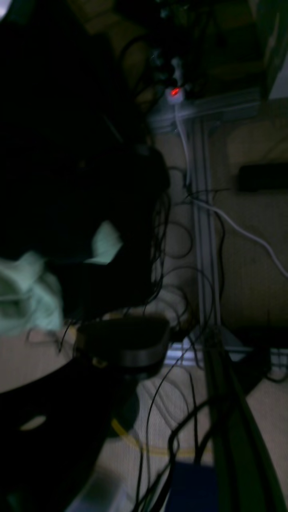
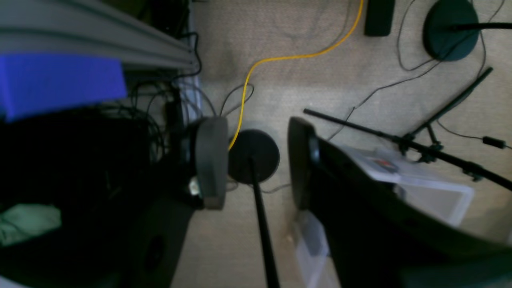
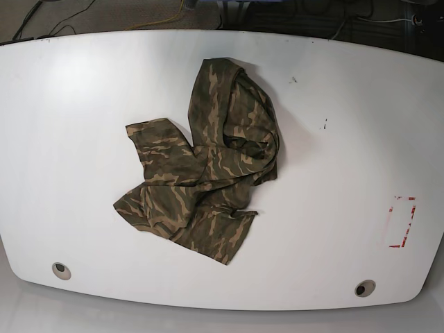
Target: Layout the t-shirt on the table in an organized manner, then fold the t-shirt properly
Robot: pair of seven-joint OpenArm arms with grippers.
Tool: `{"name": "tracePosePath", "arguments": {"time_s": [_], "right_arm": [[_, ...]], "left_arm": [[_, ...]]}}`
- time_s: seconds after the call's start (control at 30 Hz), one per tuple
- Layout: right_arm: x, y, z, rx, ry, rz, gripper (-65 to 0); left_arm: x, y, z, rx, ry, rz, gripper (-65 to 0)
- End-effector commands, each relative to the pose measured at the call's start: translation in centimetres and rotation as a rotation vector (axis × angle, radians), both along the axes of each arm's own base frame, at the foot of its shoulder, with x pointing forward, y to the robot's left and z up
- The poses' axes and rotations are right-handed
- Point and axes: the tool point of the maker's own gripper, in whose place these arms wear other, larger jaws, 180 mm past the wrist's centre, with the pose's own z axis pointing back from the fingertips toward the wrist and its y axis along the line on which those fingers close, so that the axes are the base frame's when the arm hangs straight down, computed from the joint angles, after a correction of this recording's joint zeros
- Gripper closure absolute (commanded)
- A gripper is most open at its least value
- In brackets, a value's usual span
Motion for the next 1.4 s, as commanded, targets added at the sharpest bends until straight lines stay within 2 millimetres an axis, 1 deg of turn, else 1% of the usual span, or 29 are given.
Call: {"name": "tracePosePath", "arguments": {"time_s": [0.0,0.07,0.2,0.23,0.33,0.37,0.4,0.53,0.63,0.7,0.8,0.87,0.97,1.07,1.2,1.37], "right_arm": [[0.0,-0.8,1.9,-0.015,-0.035,-0.005,-24.2],[0.3,-0.9,2.8,-0.016,-0.051,0.000,-24.2],[1.0,-1.2,4.6,-0.028,-0.086,0.020,-24.1],[1.4,-1.2,5.5,-0.032,-0.104,0.030,-24.1],[2.1,-1.2,7.1,-0.039,-0.131,0.044,-24.1],[2.2,-1.3,7.4,-0.041,-0.137,0.047,-24.1],[2.8,-1.3,8.3,-0.045,-0.157,0.054,-24.1],[4.2,-1.2,10.6,-0.056,-0.206,0.074,-24.2],[5.6,-1.2,12.3,-0.068,-0.252,0.086,-24.3],[6.6,-1.2,13.0,-0.071,-0.279,0.092,-24.3],[7.1,-1.2,13.4,-0.073,-0.296,0.095,-24.3],[7.2,-1.2,13.4,-0.073,-0.298,0.095,-24.3],[8.5,-1.2,13.4,-0.075,-0.332,0.094,-24.3],[9.0,-1.2,13.4,-0.076,-0.348,0.094,-24.3],[10.6,-1.2,13.8,-0.080,-0.394,0.096,-24.3],[12.0,-1.2,14.1,-0.085,-0.435,0.091,-24.3]], "left_arm": [[-0.9,0.4,1.7,0.005,-0.011,0.009,-45.0],[-0.9,0.9,2.6,0.010,-0.021,0.005,-45.0],[-0.7,1.3,4.2,0.003,-0.050,0.031,-45.0],[-0.7,1.4,4.8,-0.001,-0.060,0.041,-44.9],[-0.3,1.4,6.1,-0.003,-0.085,0.049,-44.9],[-0.2,1.6,6.4,0.001,-0.090,0.051,-44.9],[-0.1,2.1,7.3,0.012,-0.104,0.059,-44.9],[1.0,3.1,9.5,0.034,-0.155,0.081,-44.9],[2.3,3.3,11.1,0.036,-0.201,0.087,-44.9],[3.1,3.9,12.2,0.051,-0.230,0.088,-45.3],[4.1,4.5,13.4,0.074,-0.266,0.086,-45.3],[4.6,4.5,13.8,0.078,-0.283,0.089,-45.4],[5.4,5.0,14.6,0.097,-0.309,0.084,-45.5],[5.7,5.1,14.9,0.103,-0.322,0.081,-45.5],[6.5,5.1,15.3,0.101,-0.343,0.074,-45.5],[8.0,4.4,15.5,0.074,-0.385,0.062,-45.1]]}}
